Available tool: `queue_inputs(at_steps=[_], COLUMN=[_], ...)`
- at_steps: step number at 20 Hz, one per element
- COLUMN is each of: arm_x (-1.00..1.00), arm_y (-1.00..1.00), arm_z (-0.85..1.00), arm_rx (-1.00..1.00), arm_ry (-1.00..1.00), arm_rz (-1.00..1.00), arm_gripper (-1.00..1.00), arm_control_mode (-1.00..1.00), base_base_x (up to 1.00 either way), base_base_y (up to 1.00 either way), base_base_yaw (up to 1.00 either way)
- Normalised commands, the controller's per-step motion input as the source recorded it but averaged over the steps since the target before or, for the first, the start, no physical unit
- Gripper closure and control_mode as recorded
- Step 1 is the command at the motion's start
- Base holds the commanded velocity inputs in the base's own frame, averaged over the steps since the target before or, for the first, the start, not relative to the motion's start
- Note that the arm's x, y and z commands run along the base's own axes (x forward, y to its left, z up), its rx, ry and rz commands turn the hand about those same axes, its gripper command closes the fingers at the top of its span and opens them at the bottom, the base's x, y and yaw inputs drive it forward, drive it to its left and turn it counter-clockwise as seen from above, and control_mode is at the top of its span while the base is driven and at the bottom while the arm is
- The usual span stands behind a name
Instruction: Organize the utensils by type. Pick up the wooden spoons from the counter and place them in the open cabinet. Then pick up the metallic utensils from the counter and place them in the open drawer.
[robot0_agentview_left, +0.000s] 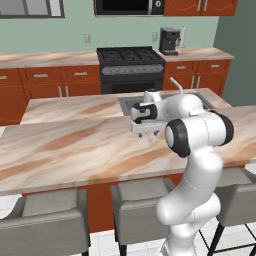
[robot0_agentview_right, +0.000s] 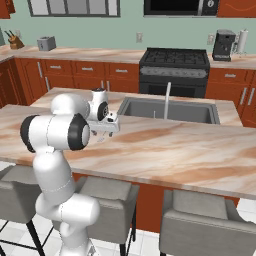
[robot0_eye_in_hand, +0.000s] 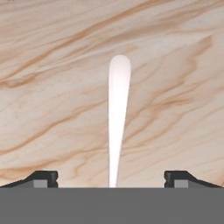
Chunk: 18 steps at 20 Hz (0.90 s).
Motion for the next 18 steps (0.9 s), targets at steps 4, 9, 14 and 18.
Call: queue_inputs(at_steps=[4, 9, 14, 18], arm_x=[-0.07, -0.07, 0.00, -0.06], arm_y=[0.09, 0.12, 0.03, 0.00], arm_z=[-0.50, -0.65, -0.83, -0.84], arm_rx=[0.00, 0.00, 0.00, 0.00], arm_ry=[0.00, 0.00, 0.09, 0.10], arm_rz=[0.00, 0.00, 0.00, 0.00], arm_gripper=[-1.00, 1.00, 1.00, 1.00], arm_control_mode=[-1.00, -1.00, -1.00, -1.00], base_base_x=[0.00, 0.00, 0.00, 0.00], base_base_y=[0.00, 0.00, 0.00, 0.00], base_base_yaw=[0.00, 0.00, 0.00, 0.00])
